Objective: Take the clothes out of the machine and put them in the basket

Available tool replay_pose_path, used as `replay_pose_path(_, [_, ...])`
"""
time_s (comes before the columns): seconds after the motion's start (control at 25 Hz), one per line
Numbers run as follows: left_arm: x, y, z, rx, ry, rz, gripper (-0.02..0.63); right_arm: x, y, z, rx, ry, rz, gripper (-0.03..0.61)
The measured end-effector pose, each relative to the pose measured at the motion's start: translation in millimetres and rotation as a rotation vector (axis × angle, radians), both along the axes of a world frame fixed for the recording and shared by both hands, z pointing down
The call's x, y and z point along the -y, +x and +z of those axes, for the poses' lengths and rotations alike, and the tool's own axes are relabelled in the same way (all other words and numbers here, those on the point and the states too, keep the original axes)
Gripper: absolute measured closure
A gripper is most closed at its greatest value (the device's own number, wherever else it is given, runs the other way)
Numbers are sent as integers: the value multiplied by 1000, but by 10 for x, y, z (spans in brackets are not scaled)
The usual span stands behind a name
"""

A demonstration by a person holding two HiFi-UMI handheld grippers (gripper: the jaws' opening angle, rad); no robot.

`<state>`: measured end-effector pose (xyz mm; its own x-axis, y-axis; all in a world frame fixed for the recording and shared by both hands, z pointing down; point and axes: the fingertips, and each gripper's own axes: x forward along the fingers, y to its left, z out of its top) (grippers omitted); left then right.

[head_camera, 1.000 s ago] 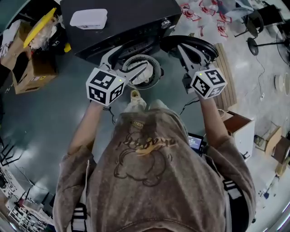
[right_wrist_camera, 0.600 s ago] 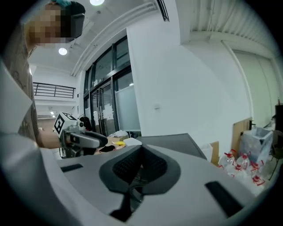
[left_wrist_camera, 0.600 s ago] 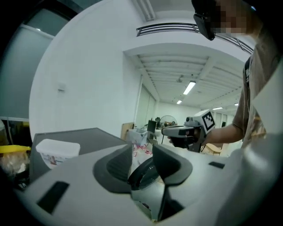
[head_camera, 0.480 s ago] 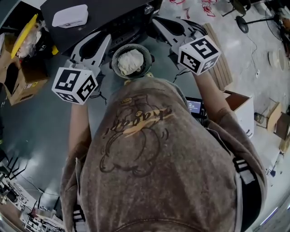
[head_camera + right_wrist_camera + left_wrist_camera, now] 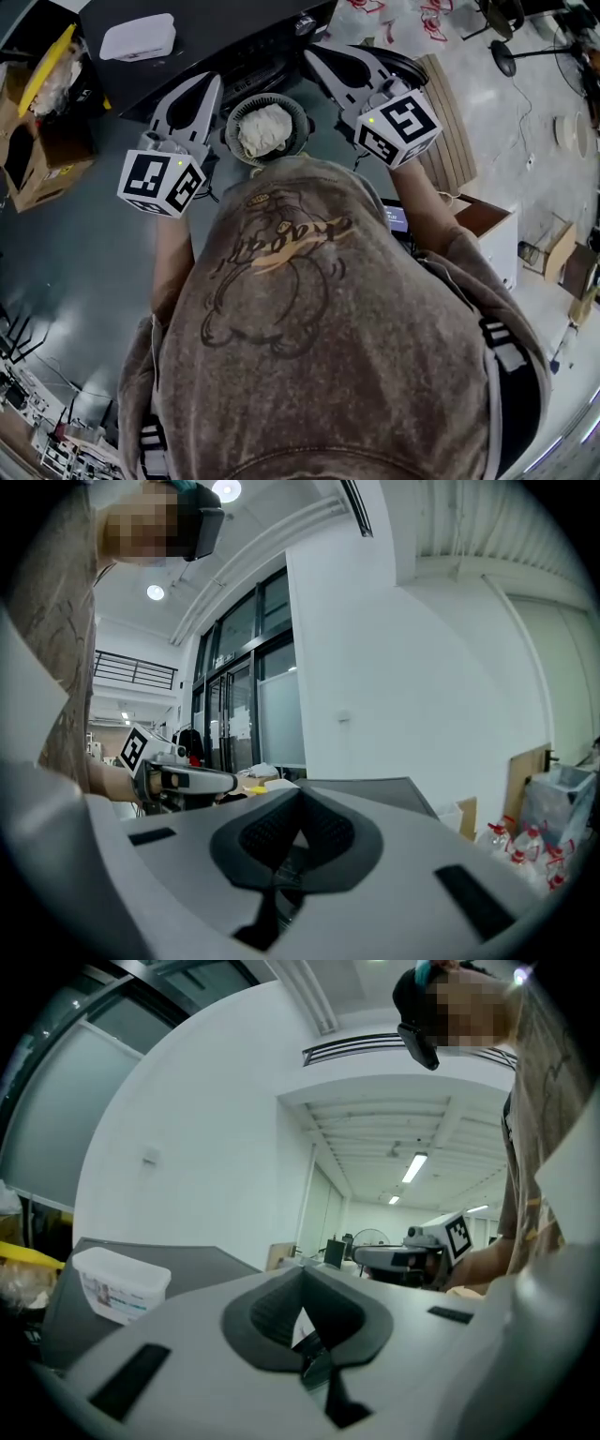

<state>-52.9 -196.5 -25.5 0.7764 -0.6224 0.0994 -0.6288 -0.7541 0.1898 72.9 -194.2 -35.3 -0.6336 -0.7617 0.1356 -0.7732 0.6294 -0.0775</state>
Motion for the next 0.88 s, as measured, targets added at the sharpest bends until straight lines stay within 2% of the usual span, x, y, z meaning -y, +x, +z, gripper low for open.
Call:
replay_pose_path(0.44, [46, 11, 404, 42, -1, -56, 606, 119, 51, 461, 44, -53, -20, 583])
replay_pose_path(0.88, [251, -99, 710, 6, -50, -133, 606, 305, 52, 781, 58, -89, 2, 583])
